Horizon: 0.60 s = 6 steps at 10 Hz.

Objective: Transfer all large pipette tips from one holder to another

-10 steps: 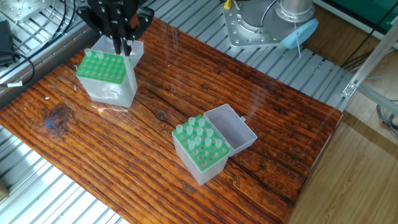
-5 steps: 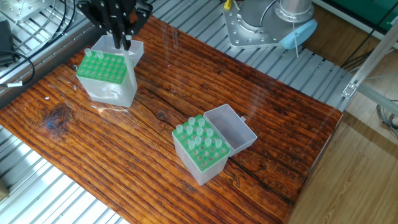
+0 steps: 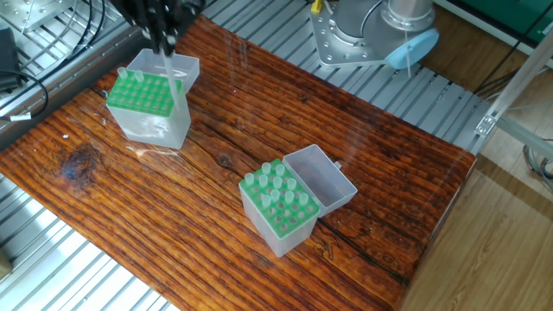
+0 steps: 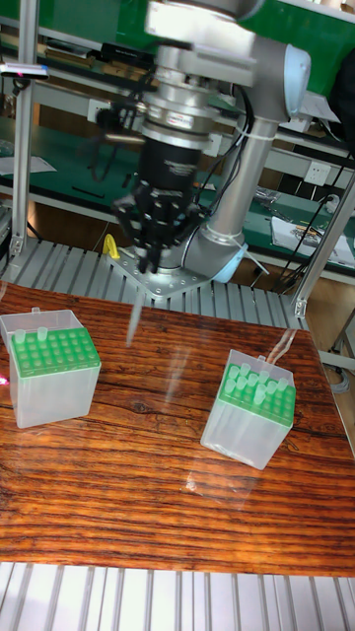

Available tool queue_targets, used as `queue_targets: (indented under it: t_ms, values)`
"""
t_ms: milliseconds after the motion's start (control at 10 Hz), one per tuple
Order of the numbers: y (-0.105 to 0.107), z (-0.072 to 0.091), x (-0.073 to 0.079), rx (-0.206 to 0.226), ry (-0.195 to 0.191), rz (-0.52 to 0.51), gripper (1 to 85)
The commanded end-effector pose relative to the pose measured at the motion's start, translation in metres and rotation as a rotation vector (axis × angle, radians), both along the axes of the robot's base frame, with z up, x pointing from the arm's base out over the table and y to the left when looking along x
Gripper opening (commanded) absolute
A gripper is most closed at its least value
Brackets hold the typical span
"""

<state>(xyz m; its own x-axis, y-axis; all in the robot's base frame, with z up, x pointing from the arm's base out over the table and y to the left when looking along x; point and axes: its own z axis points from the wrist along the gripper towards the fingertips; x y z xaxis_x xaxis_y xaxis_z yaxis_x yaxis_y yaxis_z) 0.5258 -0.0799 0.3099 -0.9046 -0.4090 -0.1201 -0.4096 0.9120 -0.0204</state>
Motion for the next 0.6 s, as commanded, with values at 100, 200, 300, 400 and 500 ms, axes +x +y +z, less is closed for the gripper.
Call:
queue_targets:
  t_ms: [100, 200, 300, 400, 500]
  values:
    - [-0.046, -0.001, -0.017, 0.022, -0.010, 0.042, 7.3]
    - [-0.049, -0.004, -0.014, 0.023, -0.016, 0.046, 7.3]
    - [-0.052, -0.006, -0.013, 0.020, -0.019, 0.052, 7.3]
    - [-0.059, -0.006, -0.013, 0.004, -0.019, 0.059, 7.3]
    - [-0.067, -0.005, -0.013, -0.008, -0.022, 0.068, 7.3]
